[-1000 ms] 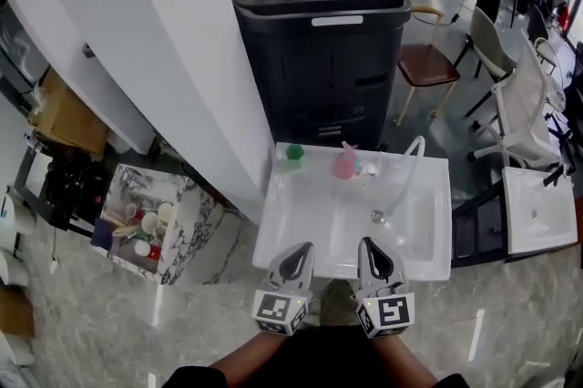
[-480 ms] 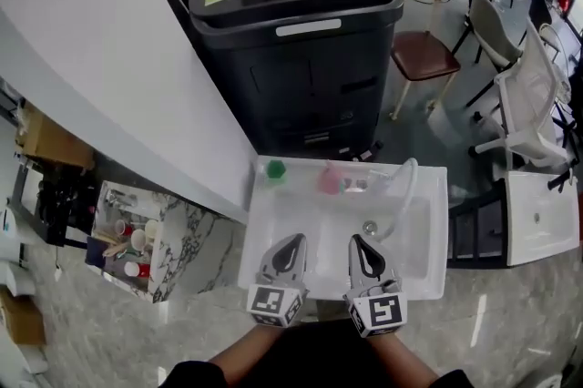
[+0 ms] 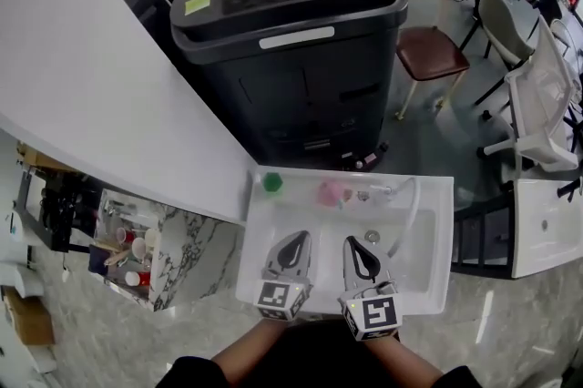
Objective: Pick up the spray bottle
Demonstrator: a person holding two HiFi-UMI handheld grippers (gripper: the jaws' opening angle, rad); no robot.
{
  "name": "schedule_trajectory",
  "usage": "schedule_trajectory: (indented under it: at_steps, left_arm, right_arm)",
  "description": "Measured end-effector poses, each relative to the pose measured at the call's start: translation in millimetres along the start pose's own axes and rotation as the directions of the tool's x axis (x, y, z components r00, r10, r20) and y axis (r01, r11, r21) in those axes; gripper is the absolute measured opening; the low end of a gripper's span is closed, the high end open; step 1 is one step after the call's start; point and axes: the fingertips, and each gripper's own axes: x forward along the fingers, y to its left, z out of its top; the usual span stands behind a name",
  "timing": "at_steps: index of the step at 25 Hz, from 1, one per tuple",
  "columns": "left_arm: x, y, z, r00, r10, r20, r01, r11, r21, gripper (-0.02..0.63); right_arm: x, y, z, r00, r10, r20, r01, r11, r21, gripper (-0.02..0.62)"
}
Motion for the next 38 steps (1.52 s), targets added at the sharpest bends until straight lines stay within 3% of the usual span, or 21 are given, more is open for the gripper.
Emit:
schedule_trajectory:
  at_steps: [13, 20, 27, 31, 38]
  left_arm:
    - [59, 32, -18, 0.999, 0.048, -0.018, -0.047, 0.998, 0.031, 0.018]
    - [70, 28, -34, 1.000, 0.005, -0.027, -0.004, 1.000, 0.028, 0.018]
    - [85, 30, -56, 0.998, 0.020, -0.066, -0.017, 0.999, 0.049, 0.022]
    - [98, 36, -65, 0.997, 0.028, -0.076, -0.025, 0.999, 0.037, 0.158]
    - [123, 41, -88, 0.997, -0.016, -0.075, 0.021, 0.997, 0.069, 0.215]
  right_arm:
    - [29, 0, -34, 0.998, 0.016, -0.055, -0.017, 1.000, -0.017, -0.002]
    - [30, -4, -61, 0.998, -0.025, -0.058, 0.024, 1.000, -0.018, -0.002]
    - [25, -11, -69, 0.996, -0.067, -0.053, 0.066, 0.998, -0.012, -0.002]
    - [28, -11, -75, 0.995, -0.077, -0.063, 0.076, 0.997, -0.007, -0.002]
    - [41, -13, -103, 0.989, -0.122, -0.083, 0.120, 0.992, -0.021, -0.002]
